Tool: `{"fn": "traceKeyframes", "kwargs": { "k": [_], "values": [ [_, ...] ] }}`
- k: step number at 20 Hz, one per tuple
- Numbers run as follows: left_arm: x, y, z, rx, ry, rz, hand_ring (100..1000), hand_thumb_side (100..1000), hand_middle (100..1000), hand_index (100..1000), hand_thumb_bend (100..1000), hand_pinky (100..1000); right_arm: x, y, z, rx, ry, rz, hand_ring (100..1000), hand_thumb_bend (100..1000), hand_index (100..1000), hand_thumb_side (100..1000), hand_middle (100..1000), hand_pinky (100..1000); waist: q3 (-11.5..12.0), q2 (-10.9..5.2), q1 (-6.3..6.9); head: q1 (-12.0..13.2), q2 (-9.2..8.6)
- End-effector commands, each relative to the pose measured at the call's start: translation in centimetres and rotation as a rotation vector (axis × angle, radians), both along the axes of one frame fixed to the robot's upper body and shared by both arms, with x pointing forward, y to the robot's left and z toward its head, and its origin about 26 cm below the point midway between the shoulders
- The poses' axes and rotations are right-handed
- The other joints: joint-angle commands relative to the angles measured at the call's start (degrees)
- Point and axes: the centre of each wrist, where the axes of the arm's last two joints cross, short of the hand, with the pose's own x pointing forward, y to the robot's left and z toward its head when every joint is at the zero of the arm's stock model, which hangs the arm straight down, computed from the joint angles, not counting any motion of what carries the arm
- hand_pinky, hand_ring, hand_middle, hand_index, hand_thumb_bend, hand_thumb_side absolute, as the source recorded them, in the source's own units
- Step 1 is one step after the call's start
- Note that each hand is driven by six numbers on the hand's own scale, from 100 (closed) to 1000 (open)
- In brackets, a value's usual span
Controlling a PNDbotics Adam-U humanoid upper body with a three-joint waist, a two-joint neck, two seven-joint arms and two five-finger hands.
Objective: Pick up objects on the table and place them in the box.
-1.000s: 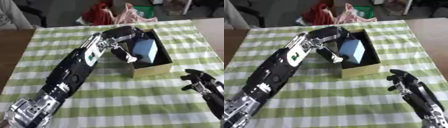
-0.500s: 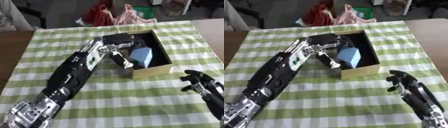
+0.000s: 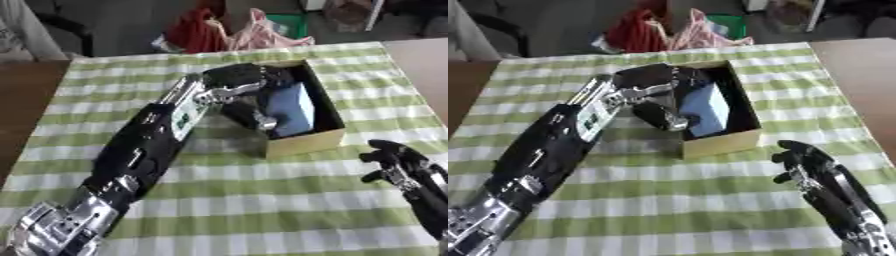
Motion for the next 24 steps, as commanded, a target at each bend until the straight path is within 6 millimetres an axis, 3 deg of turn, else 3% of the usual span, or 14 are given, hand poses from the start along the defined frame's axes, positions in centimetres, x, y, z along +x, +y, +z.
{"fn": "traceKeyframes", "kwargs": {
  "k": [1,7,12,19,24],
  "values": [
    [-0.1,0.3,1.5,0.008,-0.029,-0.008,842,724,907,934,359,850,0.0,-0.1,0.6,0.005,-0.022,-0.003,809,100,837,594,623,581,0.11,-0.87,-0.48,-0.12,-0.72],
    [-0.1,0.2,1.5,0.018,-0.034,-0.009,838,703,903,932,379,845,0.0,-0.2,0.6,0.006,-0.021,-0.005,809,100,837,593,622,581,0.21,-0.86,-0.56,-0.25,-0.68],
    [-0.2,0.8,1.8,-0.035,-0.033,-0.009,823,702,883,924,312,837,0.0,-0.3,0.5,0.006,-0.02,-0.012,809,100,837,591,622,581,0.71,-1.07,-0.67,-0.58,-0.61],
    [-2.2,4.5,2.6,-0.225,-0.107,0.004,748,666,786,891,100,811,-0.2,-1.2,0.5,0.008,-0.027,-0.055,809,100,836,588,622,581,2.91,-1.19,-0.76,-2.3,-0.56],
    [-4.6,7.2,0.9,-0.408,-0.114,0.045,719,664,747,874,100,799,-0.2,-1.6,0.7,0.012,-0.036,-0.081,809,100,839,587,623,581,4.84,-0.93,-0.9,-3.2,-0.26]
  ]
}}
